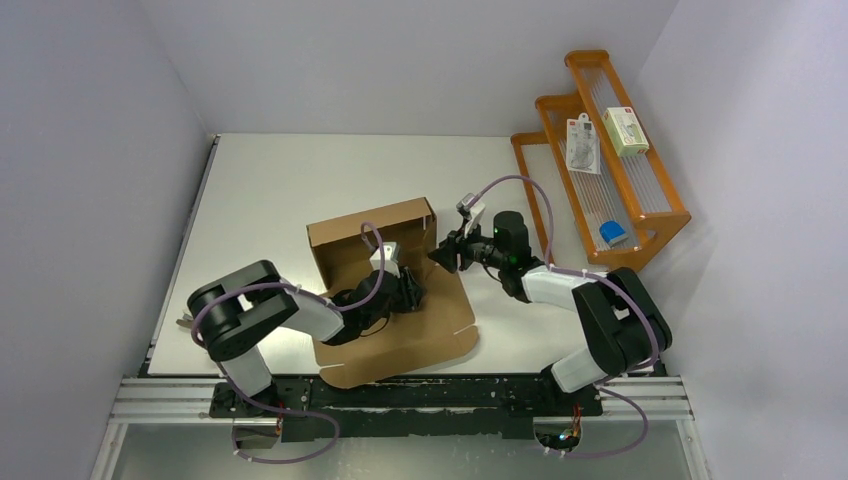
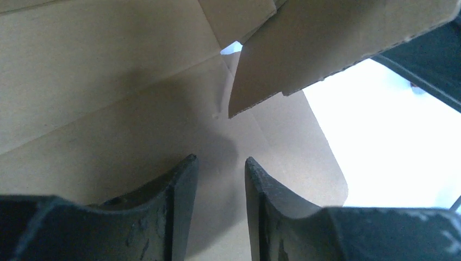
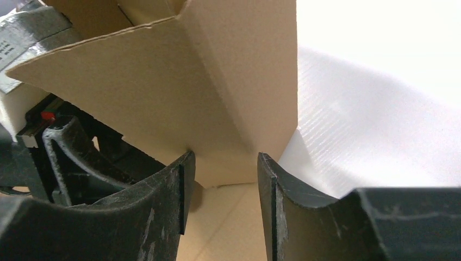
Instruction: Fold the paper box
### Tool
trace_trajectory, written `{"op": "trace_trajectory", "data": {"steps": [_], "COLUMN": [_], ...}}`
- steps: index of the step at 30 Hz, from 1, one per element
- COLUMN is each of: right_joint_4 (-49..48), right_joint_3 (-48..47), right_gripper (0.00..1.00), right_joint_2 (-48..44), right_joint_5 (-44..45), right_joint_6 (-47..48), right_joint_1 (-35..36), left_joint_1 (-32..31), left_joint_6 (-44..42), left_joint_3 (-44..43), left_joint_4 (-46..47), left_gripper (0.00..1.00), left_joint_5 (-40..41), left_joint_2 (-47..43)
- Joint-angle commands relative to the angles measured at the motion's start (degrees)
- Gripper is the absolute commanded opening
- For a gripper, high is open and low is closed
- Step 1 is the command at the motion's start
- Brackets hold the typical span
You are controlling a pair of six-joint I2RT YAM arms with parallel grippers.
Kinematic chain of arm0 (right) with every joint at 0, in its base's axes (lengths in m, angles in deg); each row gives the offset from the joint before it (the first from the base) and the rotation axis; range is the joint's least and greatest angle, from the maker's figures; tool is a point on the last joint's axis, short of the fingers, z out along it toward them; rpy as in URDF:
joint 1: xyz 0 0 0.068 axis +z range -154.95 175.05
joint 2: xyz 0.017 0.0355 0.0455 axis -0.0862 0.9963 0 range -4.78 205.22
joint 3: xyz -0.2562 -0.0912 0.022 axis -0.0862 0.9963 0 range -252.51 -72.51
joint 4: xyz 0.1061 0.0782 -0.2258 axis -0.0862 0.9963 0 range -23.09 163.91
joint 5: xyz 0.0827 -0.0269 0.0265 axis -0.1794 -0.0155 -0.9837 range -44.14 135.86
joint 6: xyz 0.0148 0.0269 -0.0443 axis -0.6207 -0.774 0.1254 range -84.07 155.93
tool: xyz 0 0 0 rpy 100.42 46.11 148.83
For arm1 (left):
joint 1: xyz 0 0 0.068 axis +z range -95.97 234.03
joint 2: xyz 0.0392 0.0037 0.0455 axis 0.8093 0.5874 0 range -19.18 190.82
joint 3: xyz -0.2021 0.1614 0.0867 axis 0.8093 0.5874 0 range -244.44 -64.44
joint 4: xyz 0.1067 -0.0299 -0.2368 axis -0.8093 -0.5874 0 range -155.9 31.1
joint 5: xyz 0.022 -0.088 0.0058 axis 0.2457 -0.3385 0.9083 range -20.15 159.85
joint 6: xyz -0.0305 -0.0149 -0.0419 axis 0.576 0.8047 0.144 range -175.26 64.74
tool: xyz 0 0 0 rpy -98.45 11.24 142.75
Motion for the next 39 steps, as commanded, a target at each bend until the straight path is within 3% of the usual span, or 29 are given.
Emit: {"op": "trace_trajectory", "data": {"steps": [1, 12, 23, 31, 39], "right_joint_4": [-3.6, -3.1, -2.2, -2.5, -1.7], "right_joint_3": [0.4, -0.5, -1.7, -2.4, -4.1], "right_gripper": [0.5, 0.5, 0.5, 0.51, 0.51], "right_joint_2": [1.1, 2.2, 3.5, 3.7, 4.4], "right_joint_5": [0.2, -2.5, -3.8, -3.8, -4.2], "right_joint_6": [0.8, 1.7, 3.4, 4.3, 6.2], "right_joint_1": [0.3, 0.5, 2.0, 2.2, 2.4], "left_joint_1": [-0.3, -0.8, -2.6, -2.8, -0.6], "left_joint_6": [-1.2, -0.7, -3.2, -8.6, -16.7], "left_joint_3": [1.5, 3.1, 3.0, -5.9, -22.0], "left_joint_4": [-7.9, -13.8, -23.7, -40.6, -56.3], "left_gripper": [0.46, 0.64, 0.68, 0.73, 0.78], "left_joint_5": [-4.3, -8.1, -7.0, -5.9, -1.1], "left_joint_2": [-2.6, -13.0, -25.0, -37.8, -36.9]}}
